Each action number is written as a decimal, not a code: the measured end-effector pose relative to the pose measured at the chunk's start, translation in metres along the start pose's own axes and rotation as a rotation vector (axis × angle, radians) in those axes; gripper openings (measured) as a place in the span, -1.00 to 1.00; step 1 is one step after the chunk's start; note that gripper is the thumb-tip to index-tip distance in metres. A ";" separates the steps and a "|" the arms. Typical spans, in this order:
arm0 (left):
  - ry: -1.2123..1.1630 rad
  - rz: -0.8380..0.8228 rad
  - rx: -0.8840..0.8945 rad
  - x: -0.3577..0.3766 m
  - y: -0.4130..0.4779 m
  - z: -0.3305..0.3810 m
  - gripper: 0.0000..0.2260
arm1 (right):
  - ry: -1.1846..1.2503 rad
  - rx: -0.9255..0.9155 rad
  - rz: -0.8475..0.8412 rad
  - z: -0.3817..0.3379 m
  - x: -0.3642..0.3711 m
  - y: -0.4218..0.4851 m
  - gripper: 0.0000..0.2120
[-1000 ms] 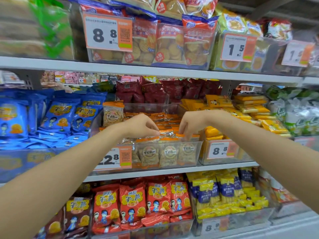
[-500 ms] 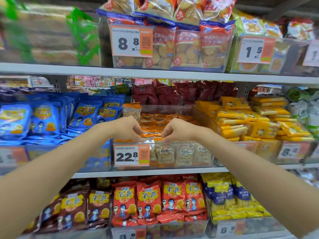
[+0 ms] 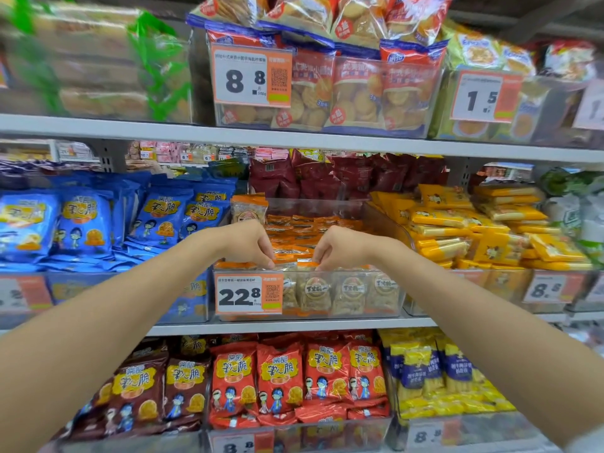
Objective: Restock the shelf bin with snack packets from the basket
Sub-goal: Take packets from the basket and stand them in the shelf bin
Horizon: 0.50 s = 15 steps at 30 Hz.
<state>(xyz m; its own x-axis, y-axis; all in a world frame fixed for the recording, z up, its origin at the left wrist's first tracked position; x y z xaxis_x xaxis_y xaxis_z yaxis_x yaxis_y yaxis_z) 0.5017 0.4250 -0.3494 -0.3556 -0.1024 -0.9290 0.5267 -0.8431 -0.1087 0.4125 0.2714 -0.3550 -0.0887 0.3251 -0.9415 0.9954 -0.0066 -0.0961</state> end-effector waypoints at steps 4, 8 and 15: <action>-0.019 0.080 0.032 -0.002 -0.003 -0.001 -0.86 | 0.027 -0.007 -0.021 0.002 -0.005 -0.001 -0.81; 0.027 0.437 0.058 -0.014 -0.018 -0.008 -0.77 | 0.177 -0.036 0.062 0.005 -0.010 -0.008 -0.82; 0.541 0.225 -0.224 -0.021 0.013 -0.055 -0.53 | -0.098 -0.082 0.203 0.001 -0.001 0.020 -0.47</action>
<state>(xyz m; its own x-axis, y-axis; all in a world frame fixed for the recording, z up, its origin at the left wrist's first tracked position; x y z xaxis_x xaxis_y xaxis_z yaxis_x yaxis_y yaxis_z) 0.5584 0.4447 -0.3512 0.1929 0.0670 -0.9789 0.7132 -0.6948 0.0930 0.4325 0.2695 -0.3562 0.1140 0.2320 -0.9660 0.9925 0.0159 0.1209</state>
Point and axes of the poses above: each hand's wrist, its own y-axis towards the middle knuckle, its own x-axis out of the palm, z = x × y, the point moved 5 cm from there along y, towards the middle knuckle, and after that the axes turned 7 degrees about -z, right-handed, at the moved point
